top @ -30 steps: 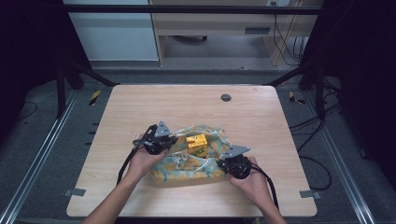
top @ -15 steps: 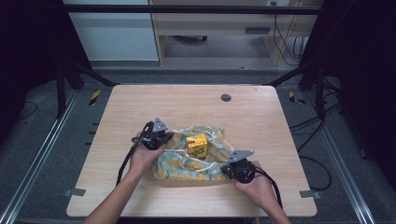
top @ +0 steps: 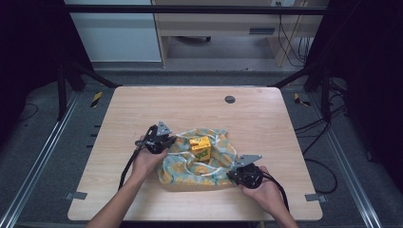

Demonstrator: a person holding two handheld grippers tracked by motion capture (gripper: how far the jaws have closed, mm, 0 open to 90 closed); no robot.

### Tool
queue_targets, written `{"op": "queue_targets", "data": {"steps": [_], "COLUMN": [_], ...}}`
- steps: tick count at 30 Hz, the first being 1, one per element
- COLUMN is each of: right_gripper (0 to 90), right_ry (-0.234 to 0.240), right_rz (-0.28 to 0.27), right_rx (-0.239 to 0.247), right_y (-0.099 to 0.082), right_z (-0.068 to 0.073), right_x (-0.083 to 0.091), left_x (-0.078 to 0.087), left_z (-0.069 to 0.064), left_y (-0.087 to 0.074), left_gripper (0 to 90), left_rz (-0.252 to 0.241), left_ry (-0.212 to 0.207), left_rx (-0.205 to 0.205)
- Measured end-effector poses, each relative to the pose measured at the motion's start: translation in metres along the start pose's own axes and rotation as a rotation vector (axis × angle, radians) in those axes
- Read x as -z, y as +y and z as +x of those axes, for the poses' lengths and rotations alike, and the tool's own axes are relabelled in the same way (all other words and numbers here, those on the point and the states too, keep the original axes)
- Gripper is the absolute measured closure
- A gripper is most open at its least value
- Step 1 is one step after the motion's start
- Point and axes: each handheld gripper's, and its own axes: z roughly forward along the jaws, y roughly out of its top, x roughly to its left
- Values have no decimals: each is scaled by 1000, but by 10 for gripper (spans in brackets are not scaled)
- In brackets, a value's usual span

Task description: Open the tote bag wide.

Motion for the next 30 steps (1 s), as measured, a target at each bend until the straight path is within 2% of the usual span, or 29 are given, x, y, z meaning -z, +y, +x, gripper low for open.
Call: {"op": "queue_targets", "data": {"steps": [9, 13, 15, 30], "right_gripper": [900, 900, 900, 900], "right_ry": [1, -2, -5, -18], "right_rz": [8, 5, 3, 4], "right_rx": [-1, -2, 4, 6], "right_y": [-1, -2, -2, -6], "right_z": [0, -1, -1, -5], "right_x": [2, 5, 6, 9], "left_x": [1, 6, 8, -1], "left_z": [5, 6, 7, 10], "left_y": [-2, 2, 4, 1], "left_gripper": [898, 898, 899, 897], "left_rz": [-8, -54, -62, -39], "left_ry": [0, 16, 16, 2], "left_rx": [13, 10, 9, 28]}}
